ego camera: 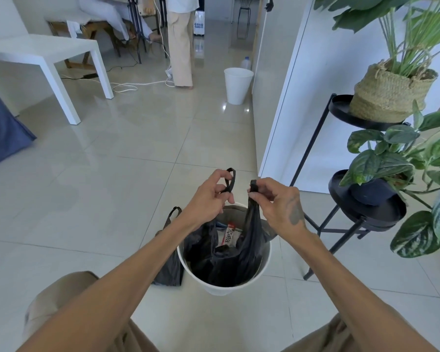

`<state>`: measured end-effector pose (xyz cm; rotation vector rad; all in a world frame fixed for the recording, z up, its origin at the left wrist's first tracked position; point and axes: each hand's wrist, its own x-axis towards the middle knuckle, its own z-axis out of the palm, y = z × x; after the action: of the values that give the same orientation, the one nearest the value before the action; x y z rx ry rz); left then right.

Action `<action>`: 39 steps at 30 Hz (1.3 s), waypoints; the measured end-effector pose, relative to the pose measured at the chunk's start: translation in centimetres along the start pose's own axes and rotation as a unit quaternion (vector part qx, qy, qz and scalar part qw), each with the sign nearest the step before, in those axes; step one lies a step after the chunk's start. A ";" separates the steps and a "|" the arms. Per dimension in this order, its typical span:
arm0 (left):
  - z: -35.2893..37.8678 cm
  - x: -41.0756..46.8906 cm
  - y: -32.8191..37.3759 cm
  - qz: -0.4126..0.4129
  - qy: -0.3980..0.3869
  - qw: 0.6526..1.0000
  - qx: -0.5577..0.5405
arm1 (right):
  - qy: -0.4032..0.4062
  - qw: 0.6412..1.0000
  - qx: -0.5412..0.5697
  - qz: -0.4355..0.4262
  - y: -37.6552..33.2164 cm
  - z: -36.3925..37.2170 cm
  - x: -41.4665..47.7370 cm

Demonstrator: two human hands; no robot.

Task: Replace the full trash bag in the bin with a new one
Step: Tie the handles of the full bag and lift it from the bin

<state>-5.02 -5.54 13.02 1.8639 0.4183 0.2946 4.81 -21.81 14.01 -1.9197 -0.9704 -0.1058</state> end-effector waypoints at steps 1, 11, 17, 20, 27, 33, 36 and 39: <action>0.2 0.0 0.0 0.000 -0.004 1.000 -0.007 | -0.014 1.000 0.010 0.021 -0.1 0.0 0.1; -0.9 1.0 0.4 0.039 -0.094 0.992 0.071 | 0.002 0.984 -0.028 -0.179 0.1 -0.4 0.1; -0.5 1.1 0.6 0.031 -0.152 0.986 0.063 | -0.018 0.961 -0.142 -0.236 2.2 1.0 1.3; -0.8 0.8 0.3 0.023 -0.129 0.991 0.031 | -0.009 0.980 -0.113 -0.163 2.9 1.4 1.2; 0.6 -1.4 -1.7 0.101 -0.006 0.992 0.080 | 0.072 0.988 0.123 0.064 1.6 2.7 0.1; 1.8 -1.6 -6.0 0.205 0.127 0.924 0.297 | -0.035 0.945 0.168 0.280 1.5 3.5 0.4; 1.5 -1.7 -5.1 0.215 0.065 0.940 0.255 | -0.247 0.884 0.142 0.371 2.0 2.8 0.9; 0.3 -1.0 -4.4 0.179 -0.007 0.961 0.212 | -0.379 0.853 0.107 0.343 2.2 2.1 1.3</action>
<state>-6.40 -4.90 8.78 2.3635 0.1332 0.4615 6.58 -19.95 11.88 -1.9950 -0.6568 1.2043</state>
